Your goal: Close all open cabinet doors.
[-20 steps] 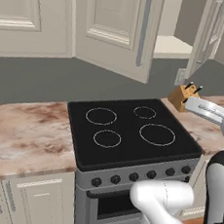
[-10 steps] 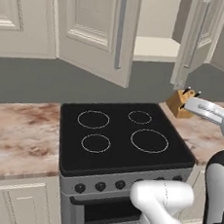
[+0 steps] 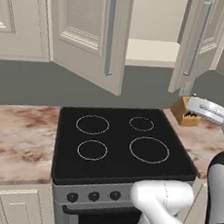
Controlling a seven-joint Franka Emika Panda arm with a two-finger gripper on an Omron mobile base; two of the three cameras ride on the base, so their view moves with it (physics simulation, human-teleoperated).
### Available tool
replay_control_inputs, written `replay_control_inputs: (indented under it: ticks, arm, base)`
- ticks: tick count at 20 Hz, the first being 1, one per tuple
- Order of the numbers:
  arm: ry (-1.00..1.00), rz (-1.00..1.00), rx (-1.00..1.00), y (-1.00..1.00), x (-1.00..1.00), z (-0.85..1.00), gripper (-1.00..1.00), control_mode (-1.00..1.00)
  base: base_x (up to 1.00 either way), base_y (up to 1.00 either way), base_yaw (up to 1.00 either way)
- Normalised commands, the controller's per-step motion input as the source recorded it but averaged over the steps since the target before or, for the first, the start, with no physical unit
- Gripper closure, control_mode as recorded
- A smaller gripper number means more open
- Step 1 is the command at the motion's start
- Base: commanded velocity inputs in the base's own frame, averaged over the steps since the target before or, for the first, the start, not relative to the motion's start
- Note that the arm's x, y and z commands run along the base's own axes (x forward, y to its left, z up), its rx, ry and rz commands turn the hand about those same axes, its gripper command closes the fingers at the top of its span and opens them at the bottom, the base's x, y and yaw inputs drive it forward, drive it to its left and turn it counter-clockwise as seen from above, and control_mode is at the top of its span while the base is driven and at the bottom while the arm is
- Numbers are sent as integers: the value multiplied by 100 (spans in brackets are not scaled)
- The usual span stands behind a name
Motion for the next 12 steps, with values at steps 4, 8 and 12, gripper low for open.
replay_control_inputs:
  ticks: [4,8,12]
  arm:
    - [0,0,0,0,0,0,-100,100]
    - [0,0,0,0,0,0,-100,100]
    - [0,0,0,0,0,0,-100,100]
  base:
    - [44,0,12]
    - [7,8,3]
    - [0,16,0]
